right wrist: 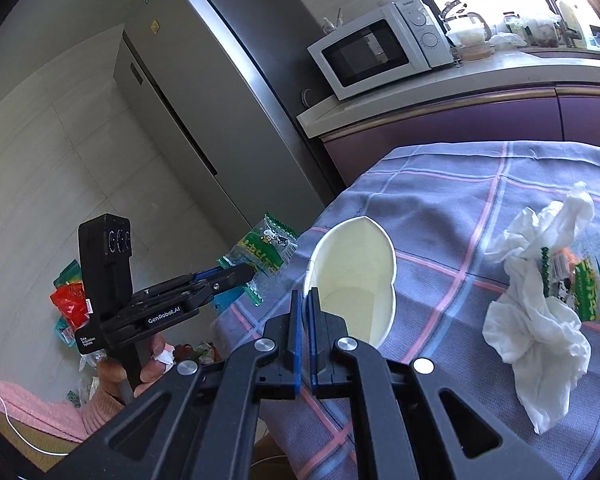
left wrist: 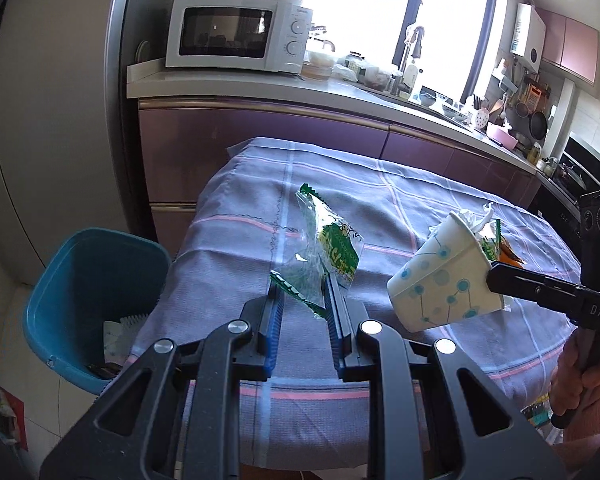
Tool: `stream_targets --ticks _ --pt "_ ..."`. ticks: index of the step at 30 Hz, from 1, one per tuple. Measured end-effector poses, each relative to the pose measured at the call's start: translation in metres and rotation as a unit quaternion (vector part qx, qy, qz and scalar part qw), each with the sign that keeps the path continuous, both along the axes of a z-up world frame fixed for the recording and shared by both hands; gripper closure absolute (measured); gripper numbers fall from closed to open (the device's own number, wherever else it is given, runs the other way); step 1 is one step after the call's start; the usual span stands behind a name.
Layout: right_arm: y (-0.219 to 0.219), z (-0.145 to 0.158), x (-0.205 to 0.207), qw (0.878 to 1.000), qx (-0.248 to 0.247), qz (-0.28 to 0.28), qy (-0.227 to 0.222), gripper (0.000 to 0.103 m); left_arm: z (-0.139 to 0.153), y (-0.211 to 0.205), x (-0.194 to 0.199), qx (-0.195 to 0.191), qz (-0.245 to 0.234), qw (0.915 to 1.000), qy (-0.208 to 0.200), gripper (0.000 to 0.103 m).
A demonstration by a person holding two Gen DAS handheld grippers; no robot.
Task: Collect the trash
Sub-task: 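Carry the green wrapper and paper cup to the teal bin and release them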
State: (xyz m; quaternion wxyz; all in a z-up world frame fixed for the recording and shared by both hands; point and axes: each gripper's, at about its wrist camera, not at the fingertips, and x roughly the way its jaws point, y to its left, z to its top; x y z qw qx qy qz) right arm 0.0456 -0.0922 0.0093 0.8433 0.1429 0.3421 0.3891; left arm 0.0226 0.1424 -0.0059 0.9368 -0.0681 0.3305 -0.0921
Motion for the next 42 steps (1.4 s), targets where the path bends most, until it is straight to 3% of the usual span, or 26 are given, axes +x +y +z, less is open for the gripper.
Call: stream_targets --ticks 13,25,42 --pt "0.074 0.015 0.032 0.997 0.008 0.072 -0.018 0.101 0.003 0.077 -0.012 0.000 0.086 0.9963 -0.002 0.082" --pt "0.159 0.013 0.064 0.989 0.020 0.147 0.009 0.101 -0.011 0.156 -0.016 0.012 0.175 0.9843 0.023 0.082" --pt "0.250 -0.025 0.091 0.978 -0.033 0.194 0.069 0.101 -0.063 0.201 0.020 -0.002 0.215 0.9723 0.092 0.082"
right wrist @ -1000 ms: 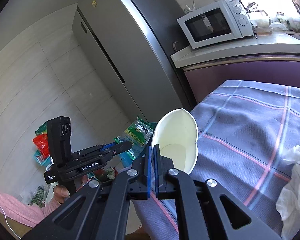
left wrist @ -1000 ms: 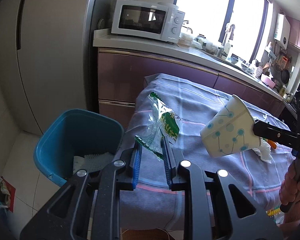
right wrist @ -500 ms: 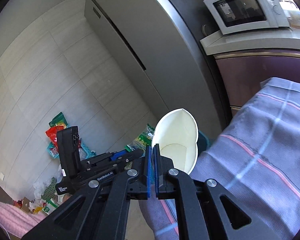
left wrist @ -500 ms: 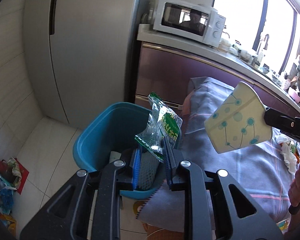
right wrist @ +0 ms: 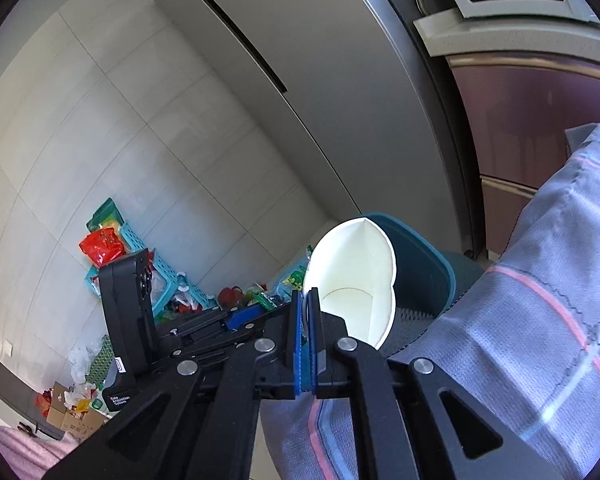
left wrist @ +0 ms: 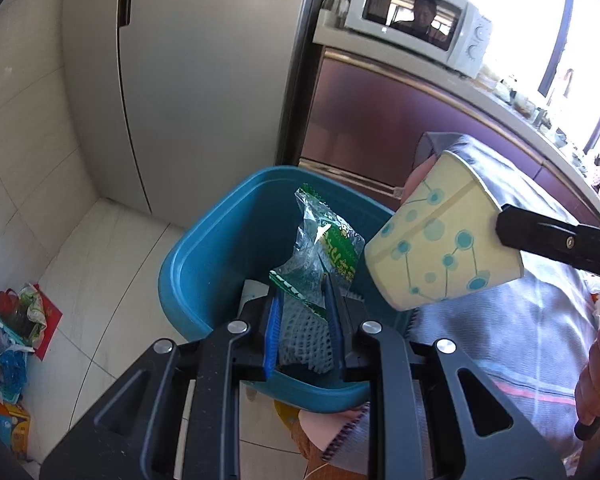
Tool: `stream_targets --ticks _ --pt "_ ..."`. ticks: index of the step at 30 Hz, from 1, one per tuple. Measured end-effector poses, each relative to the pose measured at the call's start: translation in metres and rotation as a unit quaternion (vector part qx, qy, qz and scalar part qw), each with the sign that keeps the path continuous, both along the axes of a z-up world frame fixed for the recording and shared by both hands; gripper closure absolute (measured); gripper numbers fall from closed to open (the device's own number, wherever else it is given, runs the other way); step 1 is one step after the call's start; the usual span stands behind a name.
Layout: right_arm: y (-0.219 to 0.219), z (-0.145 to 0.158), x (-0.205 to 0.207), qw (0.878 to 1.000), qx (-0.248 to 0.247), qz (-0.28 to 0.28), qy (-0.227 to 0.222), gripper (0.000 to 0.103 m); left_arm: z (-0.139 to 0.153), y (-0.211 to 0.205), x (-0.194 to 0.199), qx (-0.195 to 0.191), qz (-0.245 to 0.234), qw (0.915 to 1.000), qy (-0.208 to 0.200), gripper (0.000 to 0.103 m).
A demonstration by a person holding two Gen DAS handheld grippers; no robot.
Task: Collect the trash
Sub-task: 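Carry the green wrapper and paper cup to the teal bin and release them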
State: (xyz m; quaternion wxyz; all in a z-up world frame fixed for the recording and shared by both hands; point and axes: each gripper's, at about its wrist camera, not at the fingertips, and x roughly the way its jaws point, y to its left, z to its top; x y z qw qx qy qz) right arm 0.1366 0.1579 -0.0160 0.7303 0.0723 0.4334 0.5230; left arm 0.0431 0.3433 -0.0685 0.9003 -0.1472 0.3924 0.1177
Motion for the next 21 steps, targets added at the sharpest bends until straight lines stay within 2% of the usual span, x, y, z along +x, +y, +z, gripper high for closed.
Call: stream_targets --ticks 7,14,16,21 --pt "0.017 -0.017 0.000 0.999 -0.032 0.009 0.020 0.101 -0.020 0.003 0.012 -0.001 0.012 0.9997 0.021 0.081" --pt "0.028 -0.027 0.003 0.998 -0.064 0.004 0.019 0.098 -0.034 0.007 0.019 -0.010 0.027 0.9990 0.033 0.081" --pt "0.027 -0.029 0.005 0.997 -0.068 -0.003 0.022 0.097 -0.036 0.008 0.018 -0.015 0.030 0.9989 0.032 0.075" --pt "0.019 -0.026 0.004 0.998 -0.064 -0.011 0.016 0.097 -0.038 0.010 0.018 -0.019 0.034 0.9988 0.029 0.074"
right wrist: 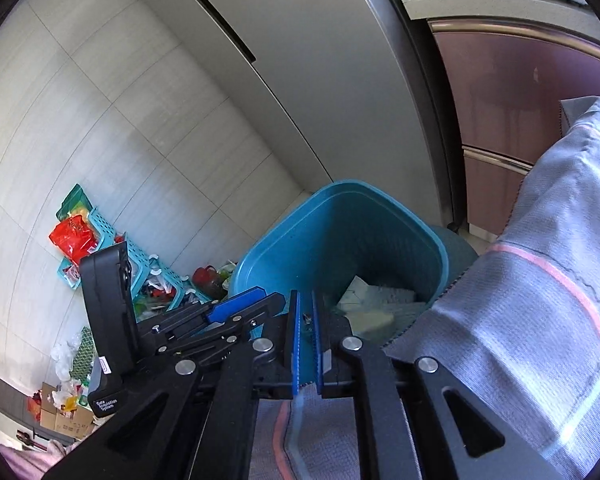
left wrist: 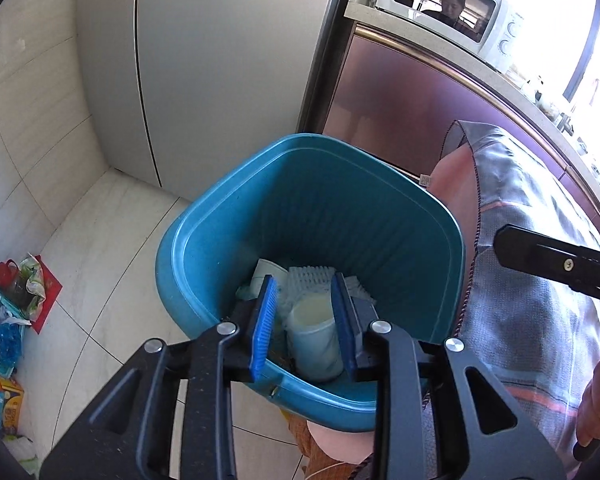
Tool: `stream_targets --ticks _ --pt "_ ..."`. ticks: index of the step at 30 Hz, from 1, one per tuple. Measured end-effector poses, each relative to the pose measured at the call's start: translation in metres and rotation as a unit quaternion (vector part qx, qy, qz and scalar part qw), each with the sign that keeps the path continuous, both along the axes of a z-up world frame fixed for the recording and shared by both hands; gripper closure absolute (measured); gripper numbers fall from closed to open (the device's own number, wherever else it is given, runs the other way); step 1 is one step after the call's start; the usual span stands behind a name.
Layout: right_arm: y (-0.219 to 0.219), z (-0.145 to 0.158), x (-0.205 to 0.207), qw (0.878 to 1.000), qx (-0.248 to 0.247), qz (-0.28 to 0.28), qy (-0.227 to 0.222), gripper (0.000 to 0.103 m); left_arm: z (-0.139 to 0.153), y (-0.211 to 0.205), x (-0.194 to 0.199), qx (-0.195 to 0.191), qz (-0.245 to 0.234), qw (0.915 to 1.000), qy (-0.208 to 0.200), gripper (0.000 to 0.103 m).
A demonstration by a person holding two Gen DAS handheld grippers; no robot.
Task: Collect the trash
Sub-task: 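Carry the green wrapper and paper cup to the teal bin and release them, then return to the table and grasp the white tissue with the right tool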
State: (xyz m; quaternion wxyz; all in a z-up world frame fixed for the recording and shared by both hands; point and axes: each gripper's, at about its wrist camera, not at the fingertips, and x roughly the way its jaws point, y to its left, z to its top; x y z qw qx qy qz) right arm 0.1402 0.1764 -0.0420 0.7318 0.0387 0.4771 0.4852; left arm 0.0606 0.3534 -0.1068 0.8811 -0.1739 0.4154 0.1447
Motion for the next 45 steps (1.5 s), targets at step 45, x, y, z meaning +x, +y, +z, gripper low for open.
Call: stream_targets --ticks 45 --pt "-0.382 0.034 -0.066 0.923 0.019 -0.370 -0.106 0.070 0.059 -0.381 0.034 -0.041 -0.466 0.8819 -0.058 0.043"
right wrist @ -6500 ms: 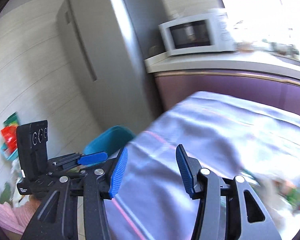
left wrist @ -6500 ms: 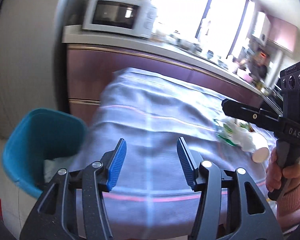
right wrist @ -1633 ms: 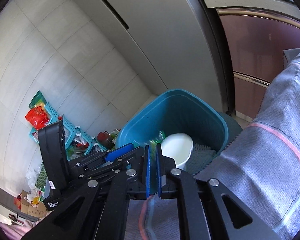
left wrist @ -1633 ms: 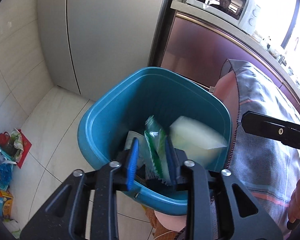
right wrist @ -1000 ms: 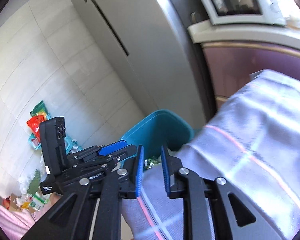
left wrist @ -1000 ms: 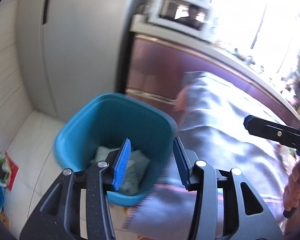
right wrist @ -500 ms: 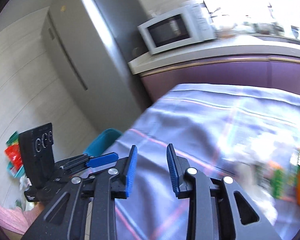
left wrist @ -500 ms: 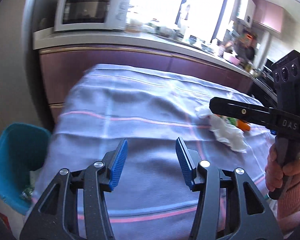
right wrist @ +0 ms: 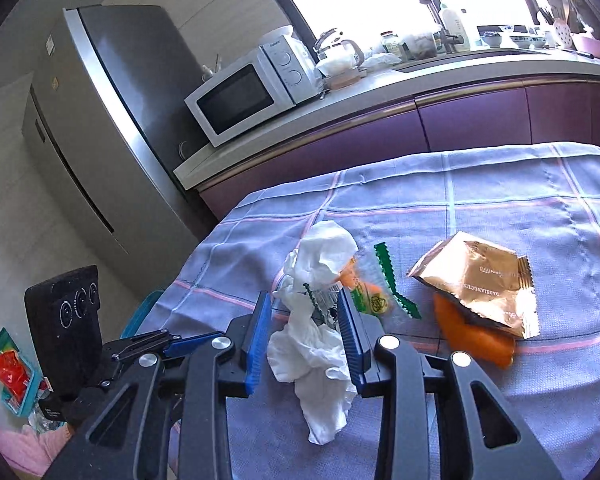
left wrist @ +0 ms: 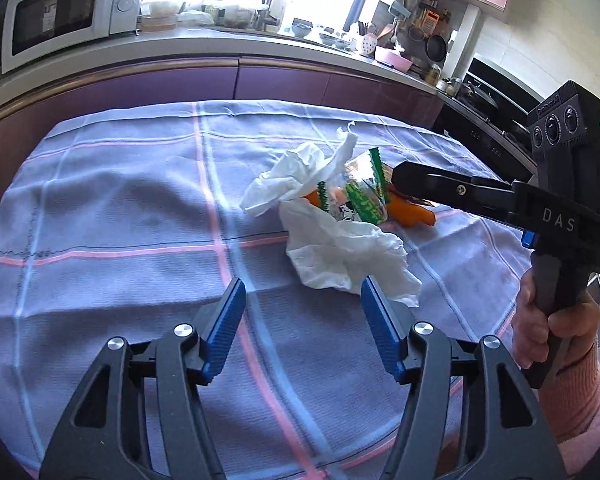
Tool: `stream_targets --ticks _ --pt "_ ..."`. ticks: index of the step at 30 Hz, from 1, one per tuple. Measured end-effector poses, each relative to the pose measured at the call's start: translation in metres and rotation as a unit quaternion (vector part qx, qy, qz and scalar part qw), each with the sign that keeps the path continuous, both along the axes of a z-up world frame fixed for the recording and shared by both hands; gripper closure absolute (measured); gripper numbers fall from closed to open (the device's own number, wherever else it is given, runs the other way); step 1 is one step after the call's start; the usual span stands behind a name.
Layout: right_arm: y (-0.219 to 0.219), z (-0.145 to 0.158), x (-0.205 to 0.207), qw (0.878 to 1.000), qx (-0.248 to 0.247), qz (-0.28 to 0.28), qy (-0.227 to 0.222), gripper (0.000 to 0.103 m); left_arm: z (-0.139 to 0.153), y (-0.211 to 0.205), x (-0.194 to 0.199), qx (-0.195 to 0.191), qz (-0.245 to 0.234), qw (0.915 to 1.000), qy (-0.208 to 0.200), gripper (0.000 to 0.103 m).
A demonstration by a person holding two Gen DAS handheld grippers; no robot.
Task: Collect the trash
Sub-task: 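Return to the table and grasp the white tissue with the right tool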
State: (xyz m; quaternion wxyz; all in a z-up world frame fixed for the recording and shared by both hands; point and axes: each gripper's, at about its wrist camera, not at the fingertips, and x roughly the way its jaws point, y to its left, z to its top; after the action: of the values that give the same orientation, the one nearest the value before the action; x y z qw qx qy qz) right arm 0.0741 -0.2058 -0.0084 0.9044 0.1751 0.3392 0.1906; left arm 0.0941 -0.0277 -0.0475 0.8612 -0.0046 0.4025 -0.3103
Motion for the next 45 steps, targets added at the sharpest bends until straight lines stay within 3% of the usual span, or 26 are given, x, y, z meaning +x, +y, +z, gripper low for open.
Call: stream_targets --ticks 11,16,21,34,39,45 --pt "-0.011 -0.010 0.004 1.000 0.012 0.002 0.005 0.070 -0.014 -0.036 0.031 0.007 -0.003 0.9984 0.056 0.046" --pt "-0.007 -0.009 0.011 1.000 0.013 0.008 0.004 0.070 -0.017 -0.040 0.034 0.009 -0.003 0.9981 0.061 0.076" --pt "0.001 -0.007 0.023 1.000 0.008 0.009 0.001 0.067 -0.016 -0.034 0.030 -0.002 -0.003 0.9982 0.060 0.096" --pt "0.013 -0.011 0.046 1.000 -0.009 -0.011 0.022 0.067 0.010 0.003 0.004 -0.028 0.017 0.9994 0.015 0.098" --pt "0.010 -0.016 0.050 0.999 0.000 -0.023 0.030 0.090 0.017 0.033 -0.002 -0.034 0.041 0.9986 0.003 0.098" --pt "0.012 -0.009 0.046 1.000 0.007 -0.017 0.015 0.096 0.022 0.065 -0.009 -0.044 0.069 0.9967 -0.001 0.098"
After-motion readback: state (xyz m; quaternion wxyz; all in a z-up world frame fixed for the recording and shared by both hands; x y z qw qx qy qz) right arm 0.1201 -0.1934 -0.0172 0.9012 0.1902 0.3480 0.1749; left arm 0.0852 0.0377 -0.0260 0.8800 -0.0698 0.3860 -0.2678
